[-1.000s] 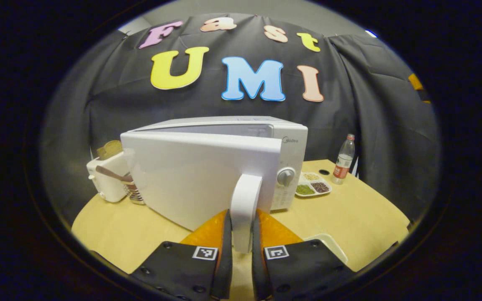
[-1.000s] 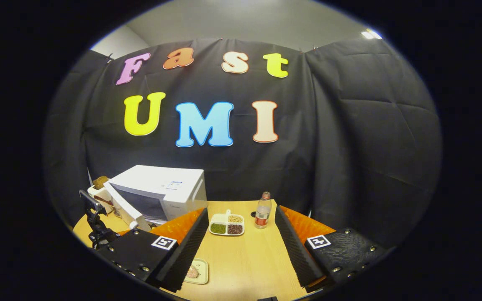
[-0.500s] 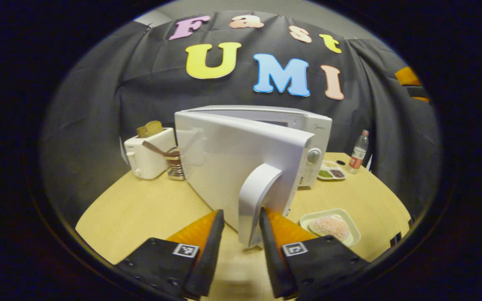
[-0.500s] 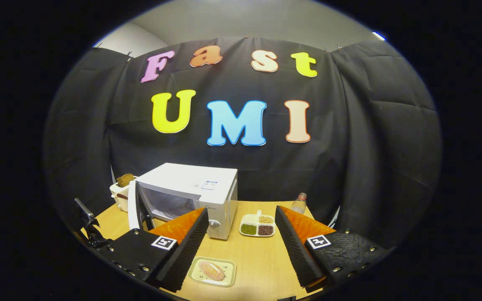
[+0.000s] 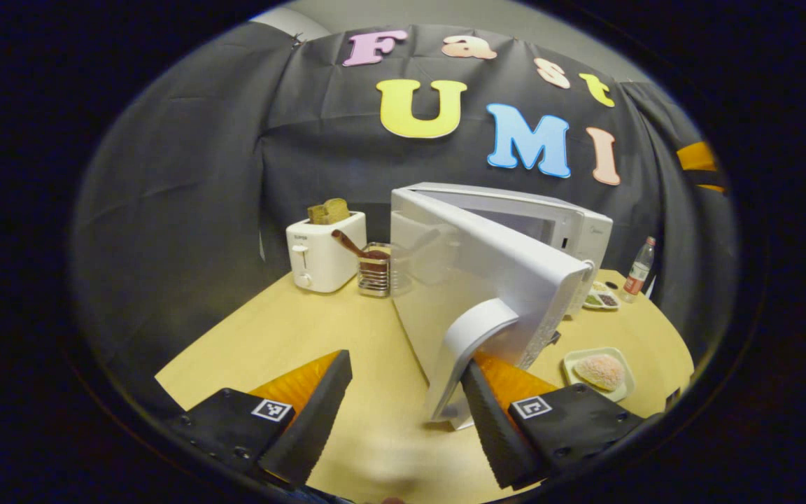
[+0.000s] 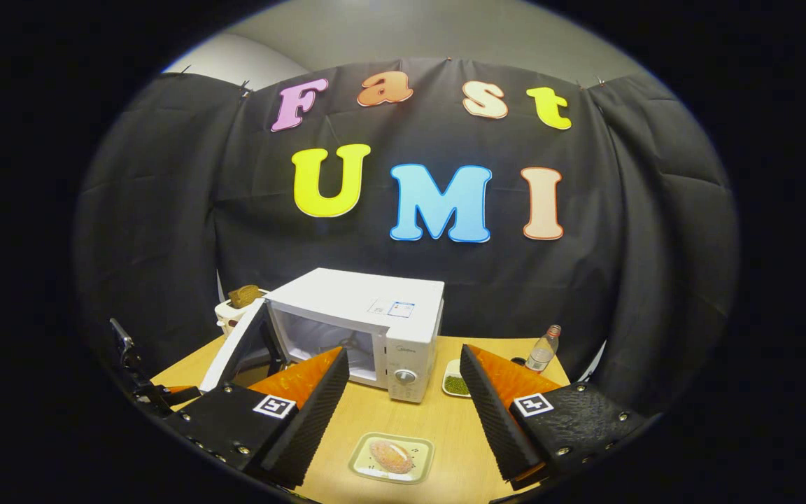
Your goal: Open the microwave oven with the left hand, put the food in, and close the microwave oven.
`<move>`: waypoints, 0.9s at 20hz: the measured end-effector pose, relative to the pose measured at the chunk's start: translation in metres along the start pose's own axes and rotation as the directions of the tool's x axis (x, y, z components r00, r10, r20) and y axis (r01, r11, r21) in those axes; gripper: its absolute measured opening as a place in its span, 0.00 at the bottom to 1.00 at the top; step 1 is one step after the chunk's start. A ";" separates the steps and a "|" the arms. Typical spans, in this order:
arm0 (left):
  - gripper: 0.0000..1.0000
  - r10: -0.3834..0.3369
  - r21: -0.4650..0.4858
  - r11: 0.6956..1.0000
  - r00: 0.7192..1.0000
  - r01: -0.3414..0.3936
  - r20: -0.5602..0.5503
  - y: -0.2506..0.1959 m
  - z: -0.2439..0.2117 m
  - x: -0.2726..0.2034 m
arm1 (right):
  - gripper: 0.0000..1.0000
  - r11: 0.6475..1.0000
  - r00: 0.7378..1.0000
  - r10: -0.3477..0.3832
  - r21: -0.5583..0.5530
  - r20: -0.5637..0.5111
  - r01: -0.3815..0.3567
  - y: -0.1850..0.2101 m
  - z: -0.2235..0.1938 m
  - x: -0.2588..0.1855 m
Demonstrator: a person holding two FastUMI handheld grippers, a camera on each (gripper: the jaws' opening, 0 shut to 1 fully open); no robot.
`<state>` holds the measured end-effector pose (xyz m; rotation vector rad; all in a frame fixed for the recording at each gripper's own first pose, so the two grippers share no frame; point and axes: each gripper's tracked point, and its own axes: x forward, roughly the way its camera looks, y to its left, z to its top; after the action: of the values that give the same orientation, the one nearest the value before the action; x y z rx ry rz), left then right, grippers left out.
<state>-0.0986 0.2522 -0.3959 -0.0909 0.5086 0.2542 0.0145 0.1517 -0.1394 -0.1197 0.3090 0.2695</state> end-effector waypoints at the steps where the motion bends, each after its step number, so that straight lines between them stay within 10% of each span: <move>1: 1.00 -0.002 0.003 1.000 1.000 0.002 0.001 0.009 0.000 -0.001 | 0.98 1.000 1.000 0.007 0.000 -0.004 -0.007 0.006 -0.001 0.001; 13: 1.00 -0.199 0.065 0.978 0.980 0.200 -0.030 0.098 0.003 0.011 | 0.98 0.998 0.999 0.034 -0.047 -0.036 -0.035 0.071 -0.016 0.009; 18: 1.00 -0.271 0.062 0.960 0.962 0.273 -0.043 0.100 0.004 0.002 | 0.98 0.977 0.973 0.209 0.053 -0.098 -0.204 0.102 -0.048 0.014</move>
<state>-0.1212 0.3501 -0.3955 -0.0990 0.5321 -0.0341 -0.0150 0.2448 -0.1969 -0.0592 0.4303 0.4639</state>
